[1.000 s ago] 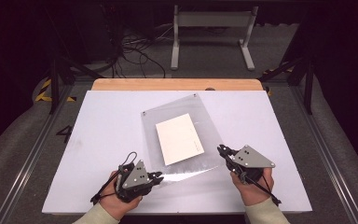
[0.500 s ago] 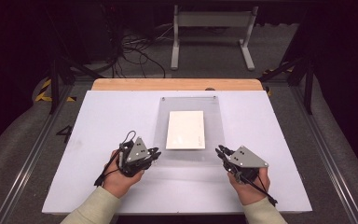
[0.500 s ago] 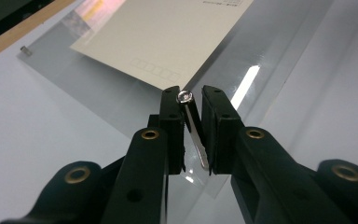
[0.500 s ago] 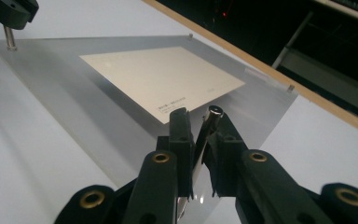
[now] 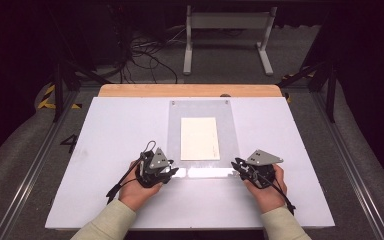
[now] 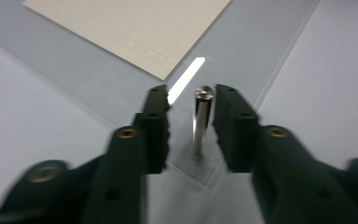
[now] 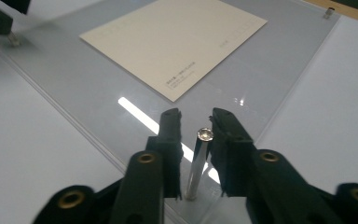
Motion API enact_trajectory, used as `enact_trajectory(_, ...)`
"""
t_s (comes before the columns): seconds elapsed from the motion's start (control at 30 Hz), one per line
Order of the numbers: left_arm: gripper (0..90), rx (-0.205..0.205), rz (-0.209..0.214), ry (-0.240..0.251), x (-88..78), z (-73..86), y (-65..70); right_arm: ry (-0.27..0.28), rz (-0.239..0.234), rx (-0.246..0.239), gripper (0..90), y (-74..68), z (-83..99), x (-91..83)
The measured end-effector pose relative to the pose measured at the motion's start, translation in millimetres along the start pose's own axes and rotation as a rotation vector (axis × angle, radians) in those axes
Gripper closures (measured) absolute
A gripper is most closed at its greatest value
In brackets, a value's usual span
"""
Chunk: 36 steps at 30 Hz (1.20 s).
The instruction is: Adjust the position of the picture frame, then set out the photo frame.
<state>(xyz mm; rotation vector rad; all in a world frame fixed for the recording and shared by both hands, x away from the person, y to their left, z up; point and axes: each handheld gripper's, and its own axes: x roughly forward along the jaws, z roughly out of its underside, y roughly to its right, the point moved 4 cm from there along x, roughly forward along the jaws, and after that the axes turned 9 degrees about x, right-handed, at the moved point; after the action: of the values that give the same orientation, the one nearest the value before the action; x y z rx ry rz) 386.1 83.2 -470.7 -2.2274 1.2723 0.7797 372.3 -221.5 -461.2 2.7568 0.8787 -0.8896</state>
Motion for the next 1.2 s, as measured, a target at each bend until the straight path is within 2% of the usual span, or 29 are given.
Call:
enact_trajectory(0.03,49.0,-0.011,0.017,0.007,-1.6,0.7,-0.9,0.024,-0.04,0.042,66.1,1.7,-0.2,-5.1)
enact_trajectory(0.07,46.6,-0.024,0.04,0.032,-7.2,0.8,-0.9,0.032,-0.043,0.038,66.2,2.3,-0.5,-7.7)
enact_trajectory(0.1,44.6,-0.024,0.04,0.032,-7.2,0.8,-0.9,0.032,-0.043,0.038,66.2,2.3,-0.5,-7.7)
enact_trajectory(0.13,43.4,-0.026,0.052,0.055,-12.2,-0.3,0.4,0.051,-0.041,0.011,65.1,4.7,-1.9,-15.1)
enact_trajectory(0.3,38.9,-0.03,0.055,0.121,-31.6,-3.5,3.7,0.098,-0.064,0.039,61.0,7.2,-4.5,-26.8)
enact_trajectory(0.37,39.7,-0.037,0.063,0.133,-35.8,-2.6,3.5,0.117,-0.089,0.089,62.7,9.9,-3.5,-30.9)
enact_trajectory(0.43,41.0,-0.027,0.054,0.133,-38.6,-0.7,2.5,0.117,-0.113,0.097,65.1,13.8,-2.5,-35.0)
enact_trajectory(0.47,40.8,-0.026,0.038,0.128,-39.9,0.7,1.6,0.116,-0.114,0.096,65.0,14.8,-2.2,-36.2)
enact_trajectory(0.57,45.4,-0.035,0.057,0.134,-42.3,2.5,0.9,0.115,-0.109,0.072,61.9,18.6,-1.9,-40.2)
enact_trajectory(0.6,45.9,-0.03,0.057,0.135,-43.0,3.0,0.3,0.118,-0.117,0.066,60.0,19.4,-1.9,-40.7)
enact_trajectory(0.67,43.5,-0.049,0.05,0.141,-42.9,3.8,-2.0,0.121,-0.115,0.066,60.5,19.1,-1.6,-41.9)
enact_trajectory(0.77,46.8,-0.074,0.045,0.171,-43.1,3.7,-6.0,0.087,-0.102,0.072,58.4,16.1,-0.8,-41.2)
enact_trajectory(0.8,47.5,-0.082,0.02,0.186,-43.3,3.8,-8.0,0.085,-0.092,0.063,58.9,15.0,-1.0,-40.0)
enact_trajectory(0.9,47.8,-0.092,0.016,0.196,-42.6,5.1,-8.0,0.079,-0.107,0.057,63.3,10.7,-1.5,-37.1)
enact_trajectory(0.93,48.9,-0.087,0.002,0.2,-42.2,5.2,-8.7,0.061,-0.114,0.039,64.3,6.7,-2.9,-33.4)
enact_trajectory(1.03,50.9,-0.092,0.025,0.211,-41.3,4.9,-9.1,0.04,-0.11,0.031,65.4,3.9,-4.3,-29.2)
enact_trajectory(1.13,51.6,-0.085,0.041,0.221,-40.4,4.1,-9.7,-0.001,-0.069,-0.013,67.7,2.4,-7.2,-21.2)
enact_trajectory(1.2,48.3,-0.081,0.056,0.221,-39.9,4.0,-11.2,-0.016,-0.06,-0.018,67.8,2.7,-8.4,-18.1)
